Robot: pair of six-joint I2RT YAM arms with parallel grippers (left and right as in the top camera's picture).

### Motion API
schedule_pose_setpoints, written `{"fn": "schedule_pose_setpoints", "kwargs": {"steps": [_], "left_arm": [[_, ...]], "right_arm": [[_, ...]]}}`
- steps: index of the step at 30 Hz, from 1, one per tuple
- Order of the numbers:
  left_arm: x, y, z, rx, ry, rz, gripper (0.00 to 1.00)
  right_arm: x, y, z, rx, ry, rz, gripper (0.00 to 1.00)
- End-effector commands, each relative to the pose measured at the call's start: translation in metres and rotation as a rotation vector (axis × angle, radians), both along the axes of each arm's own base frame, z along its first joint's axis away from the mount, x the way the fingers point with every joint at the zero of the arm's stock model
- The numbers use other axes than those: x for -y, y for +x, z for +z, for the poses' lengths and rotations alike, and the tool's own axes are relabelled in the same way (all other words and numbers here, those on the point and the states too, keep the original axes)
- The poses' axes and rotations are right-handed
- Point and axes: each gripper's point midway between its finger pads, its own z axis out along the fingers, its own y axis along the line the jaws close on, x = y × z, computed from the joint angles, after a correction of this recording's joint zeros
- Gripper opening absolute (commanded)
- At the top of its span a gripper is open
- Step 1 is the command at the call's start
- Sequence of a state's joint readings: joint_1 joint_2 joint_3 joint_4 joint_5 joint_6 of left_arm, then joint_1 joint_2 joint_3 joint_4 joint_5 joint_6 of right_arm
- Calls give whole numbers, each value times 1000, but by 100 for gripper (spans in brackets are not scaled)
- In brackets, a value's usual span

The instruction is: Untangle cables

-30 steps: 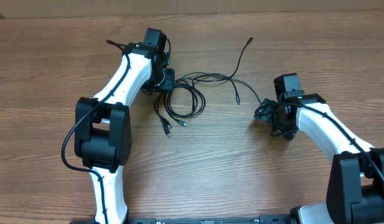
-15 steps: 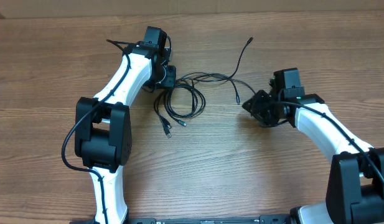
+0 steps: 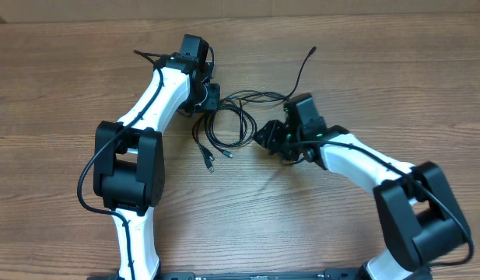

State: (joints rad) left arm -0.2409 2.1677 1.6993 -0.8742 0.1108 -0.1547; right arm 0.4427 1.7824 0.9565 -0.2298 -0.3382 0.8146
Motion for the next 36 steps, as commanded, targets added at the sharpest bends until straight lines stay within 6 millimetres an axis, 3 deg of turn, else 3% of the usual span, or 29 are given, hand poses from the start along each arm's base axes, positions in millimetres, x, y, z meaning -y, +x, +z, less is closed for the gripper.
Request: {"fn": "schedule_pose_setpoints", "kwargs": {"steps": [1, 4, 8, 16, 19, 20, 23, 25, 27, 29, 34, 36], "left_arm": [[-3, -10, -12, -48, 16, 7, 36], [-2, -13, 4, -62, 5, -2, 40], [22, -24, 42, -65, -114, -109, 45], [52, -46, 98, 5, -153, -195, 60], [64, -48, 110, 38, -151, -177, 57], [69, -49, 111, 48, -142, -168, 53], [81, -50, 110, 63, -122, -163, 22], [93, -54, 108, 62, -125, -189, 11], [102, -57, 105, 67, -108, -212, 12], [102, -58, 99, 73, -60, -218, 20], [86, -56, 71, 56, 103, -203, 29], [77, -54, 58, 42, 153, -193, 26]], "right_arm": [[15, 9, -15, 3, -79, -85, 45], [31, 11, -21, 0, -153, -142, 41], [46, 6, -28, -31, -217, -191, 34], [96, 4, -39, -139, -272, -354, 42], [111, 5, -41, -160, -282, -383, 43], [114, 5, -41, -166, -284, -391, 43], [118, 4, -42, -171, -287, -397, 46], [118, 3, -42, -175, -289, -396, 47], [118, 3, -42, -176, -290, -396, 47], [118, 3, -42, -177, -291, -395, 48], [118, 1, -43, -181, -294, -392, 49], [119, 1, -43, -182, -295, -392, 49]]}}
